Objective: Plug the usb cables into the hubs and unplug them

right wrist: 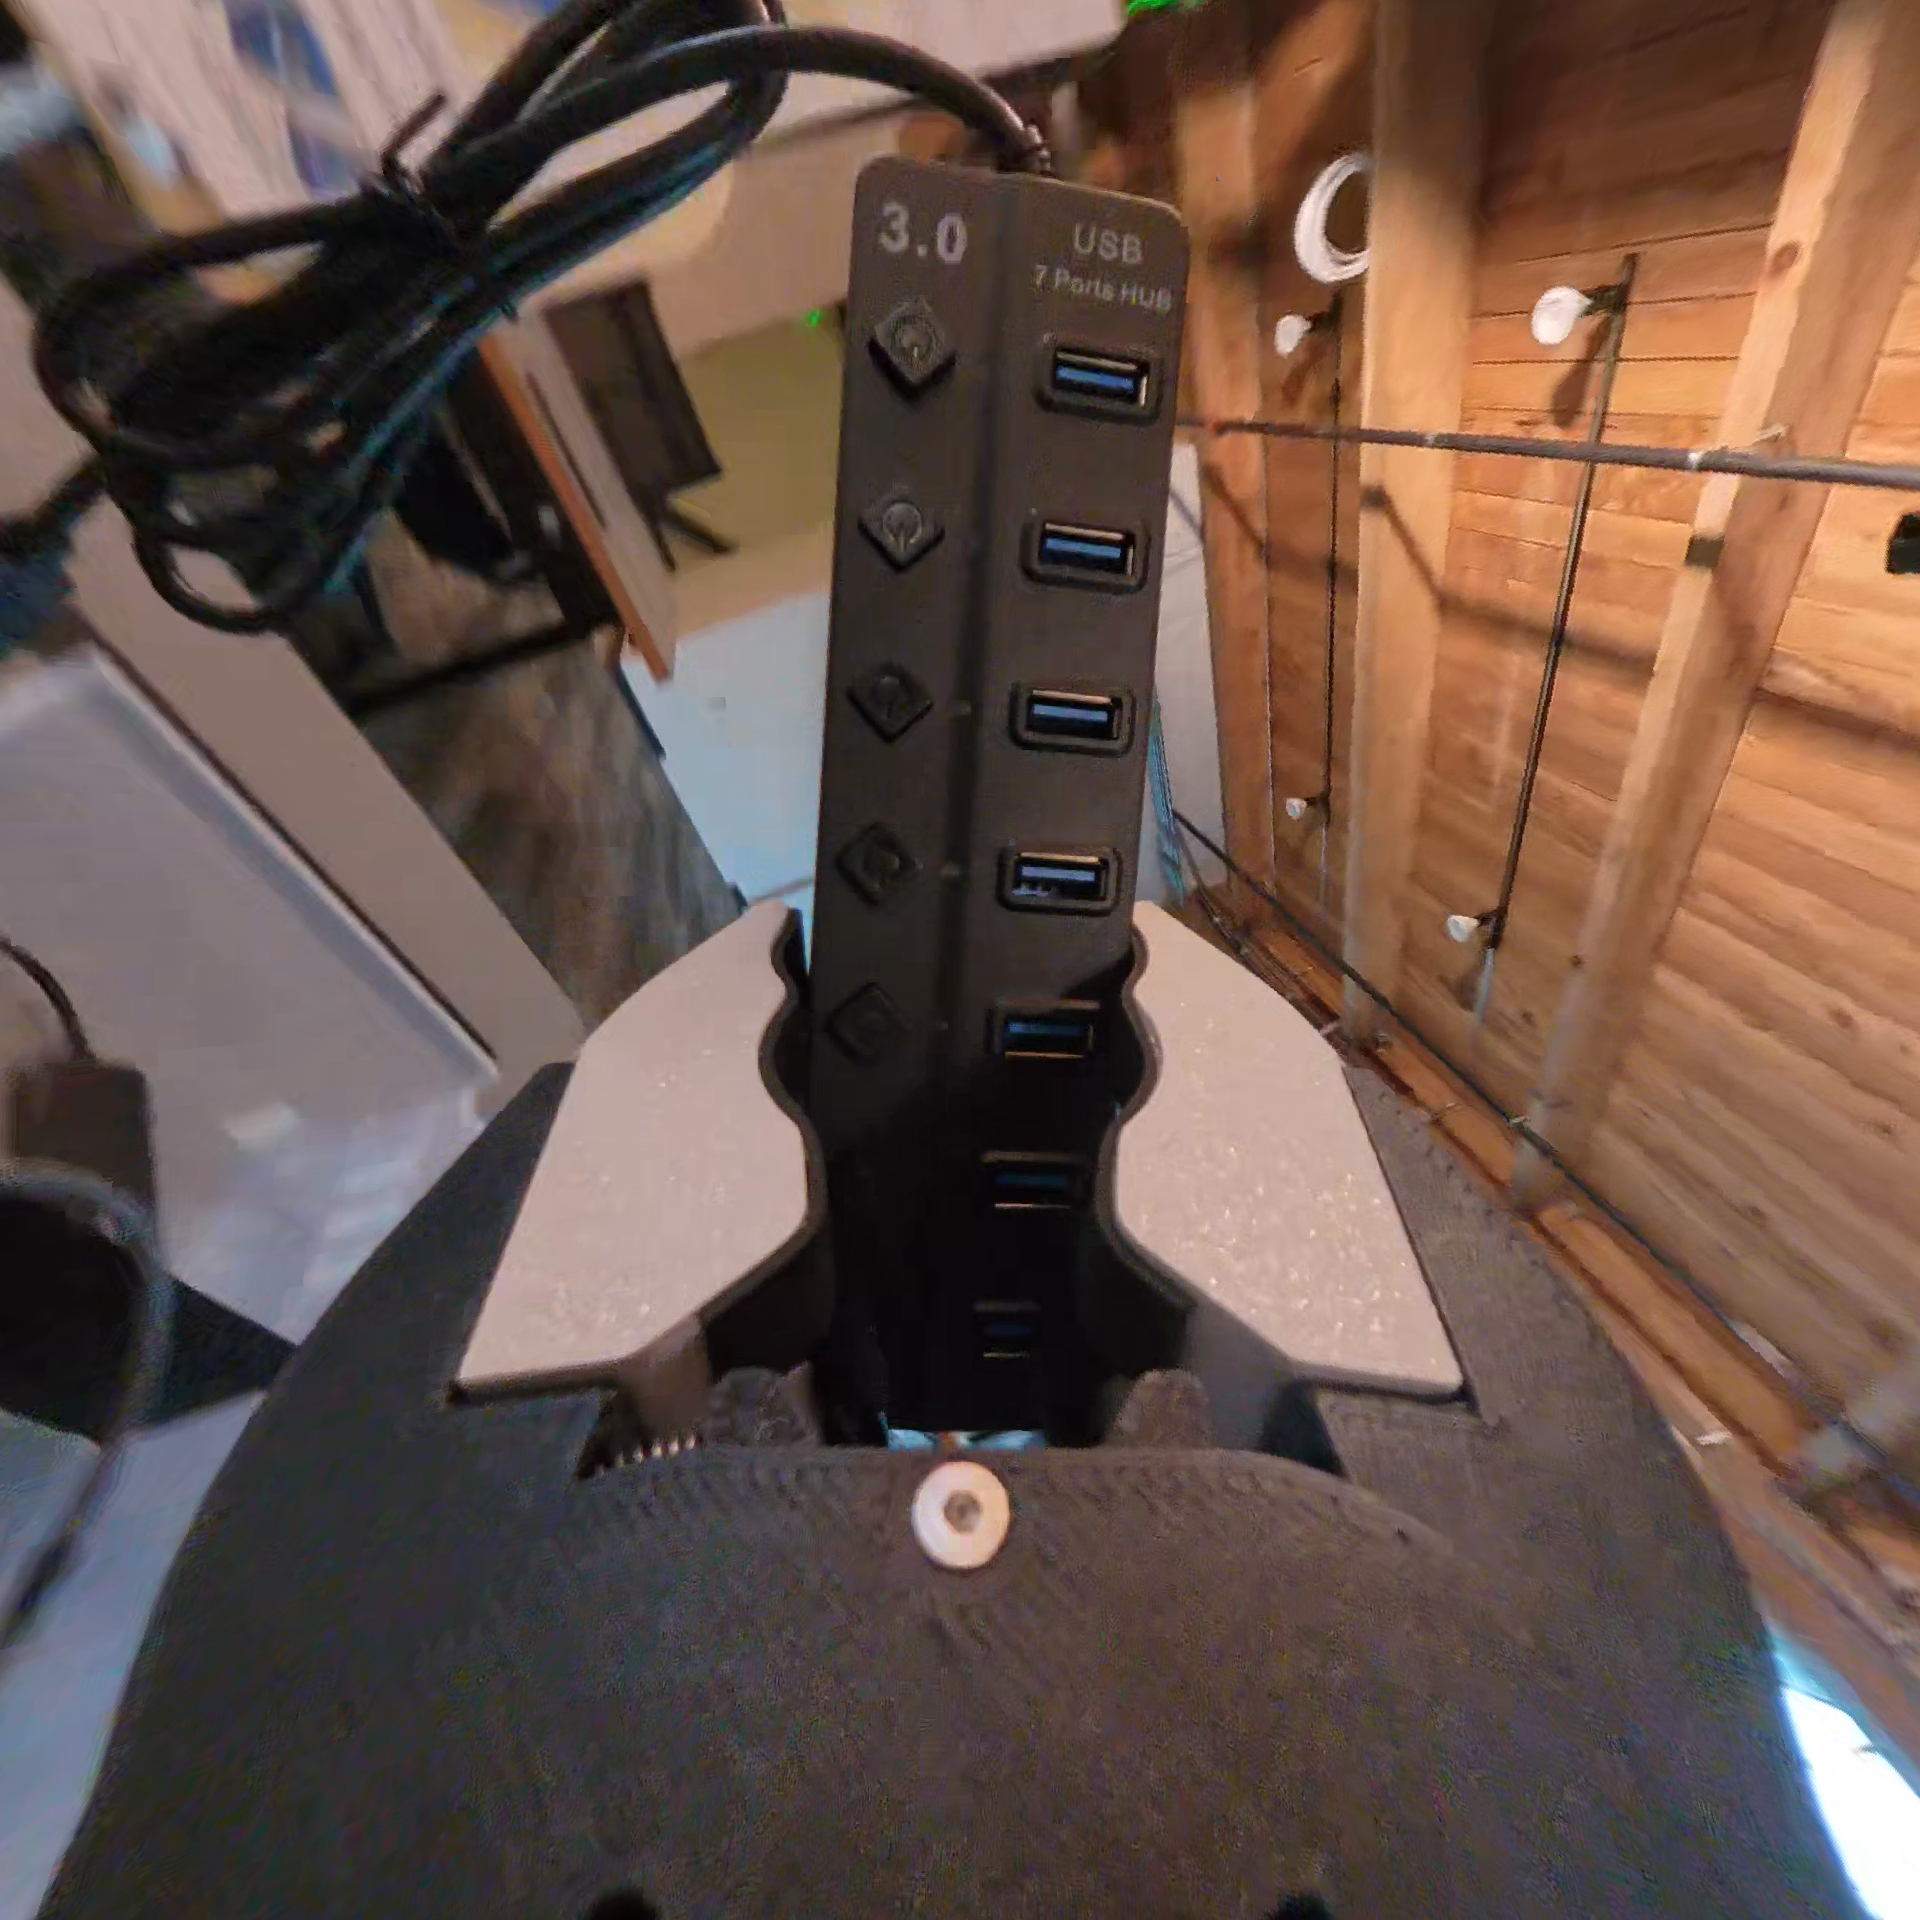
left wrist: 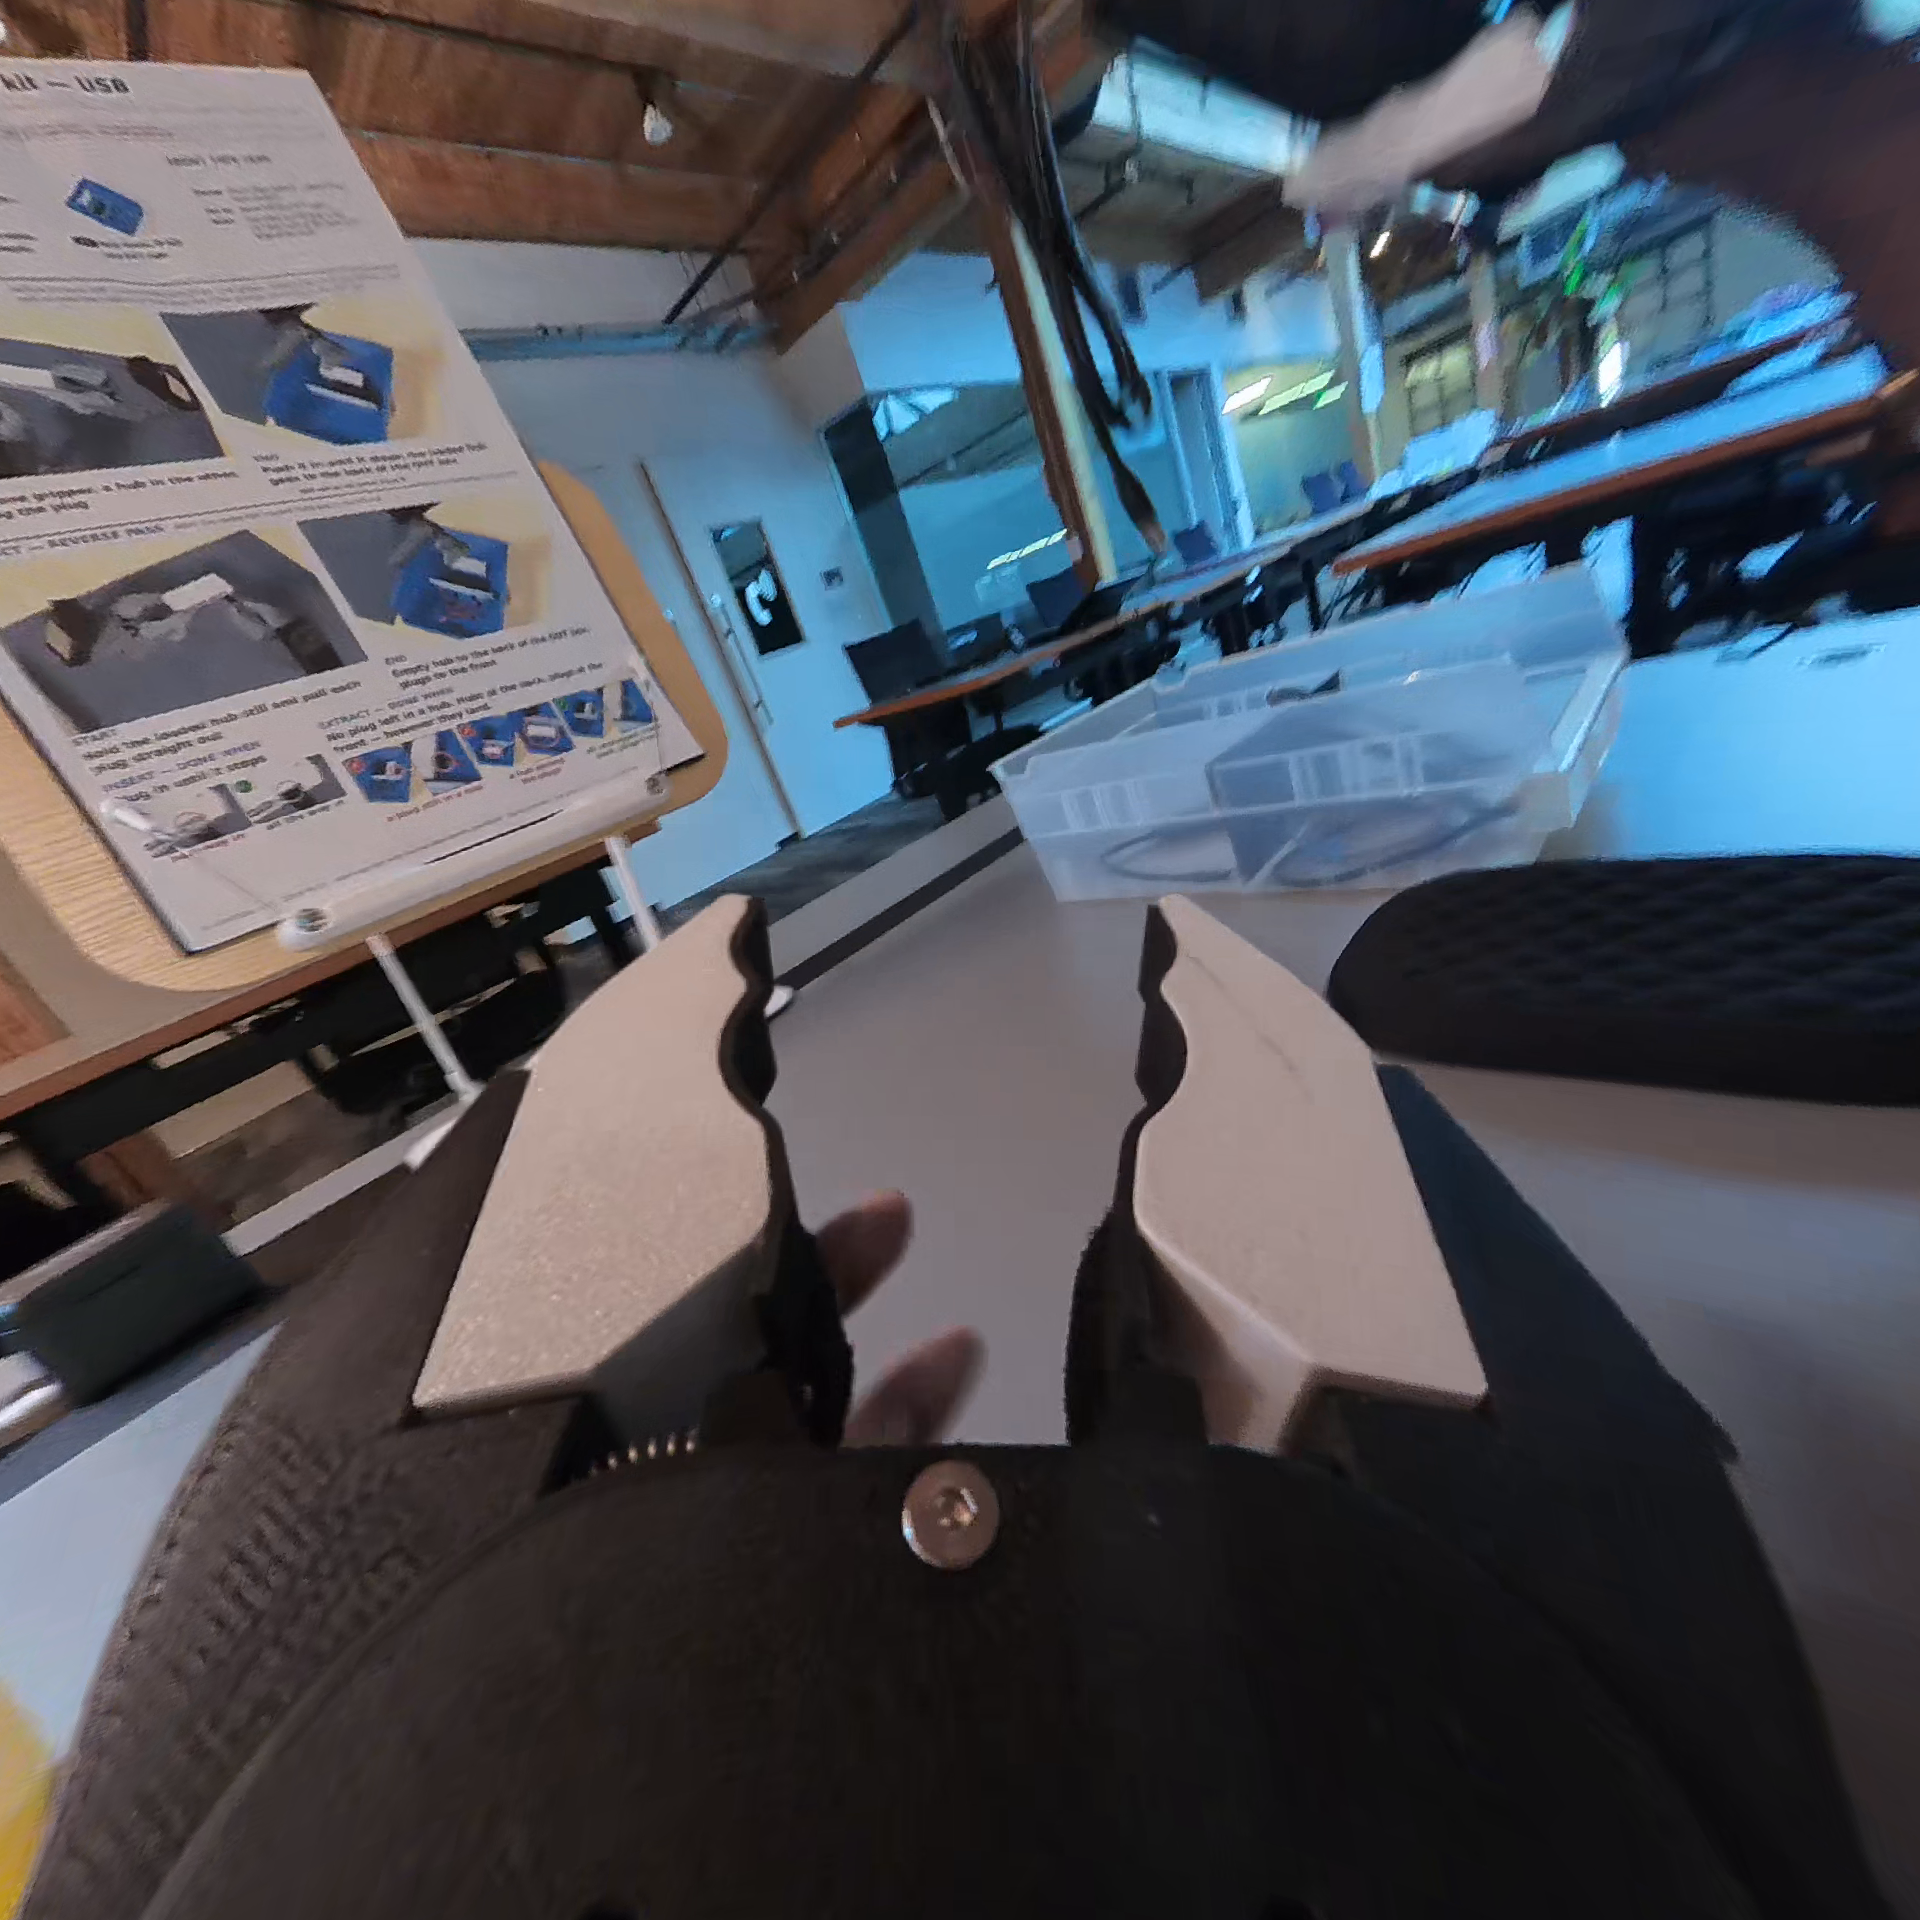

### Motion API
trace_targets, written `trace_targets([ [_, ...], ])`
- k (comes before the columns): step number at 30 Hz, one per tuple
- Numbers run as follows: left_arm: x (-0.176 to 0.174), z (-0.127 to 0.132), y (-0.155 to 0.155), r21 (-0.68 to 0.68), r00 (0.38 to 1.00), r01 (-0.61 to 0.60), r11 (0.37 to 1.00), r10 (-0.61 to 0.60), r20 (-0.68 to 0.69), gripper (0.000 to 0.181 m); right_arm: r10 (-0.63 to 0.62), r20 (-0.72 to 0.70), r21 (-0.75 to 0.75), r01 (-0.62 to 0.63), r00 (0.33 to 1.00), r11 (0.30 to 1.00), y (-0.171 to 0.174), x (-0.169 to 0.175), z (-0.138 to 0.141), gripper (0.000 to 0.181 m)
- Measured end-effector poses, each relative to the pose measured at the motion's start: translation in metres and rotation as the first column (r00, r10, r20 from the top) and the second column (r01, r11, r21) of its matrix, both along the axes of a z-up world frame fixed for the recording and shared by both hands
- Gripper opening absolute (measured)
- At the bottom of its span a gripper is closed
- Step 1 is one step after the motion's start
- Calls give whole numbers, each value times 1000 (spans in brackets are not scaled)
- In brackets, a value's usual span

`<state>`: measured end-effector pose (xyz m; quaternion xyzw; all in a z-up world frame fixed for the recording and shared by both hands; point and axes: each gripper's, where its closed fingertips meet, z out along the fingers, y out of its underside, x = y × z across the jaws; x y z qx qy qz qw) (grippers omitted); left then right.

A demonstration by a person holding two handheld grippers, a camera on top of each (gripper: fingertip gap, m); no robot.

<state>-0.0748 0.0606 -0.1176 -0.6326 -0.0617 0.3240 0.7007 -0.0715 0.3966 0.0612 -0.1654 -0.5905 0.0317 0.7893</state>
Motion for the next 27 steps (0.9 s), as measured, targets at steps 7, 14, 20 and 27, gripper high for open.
trace_targets([
  [7,-5,-1,-2,20,999,17,1000,-17,29,64,-206,301,441,55,931,896,55,-51,-46,56],
  [14,-10,-6,-1,16,999,18,1000,-18,32,64,-280,454,635,-86,846,768,70,-101,-102,57],
  [20,-11,-6,-3,24,999,11,1000,-12,38,63,-254,626,622,-276,737,733,64,-125,-165,57],
  [27,-6,-6,-6,19,999,7,1000,-8,42,63,-65,876,224,-285,477,932,69,-126,-222,56],
])
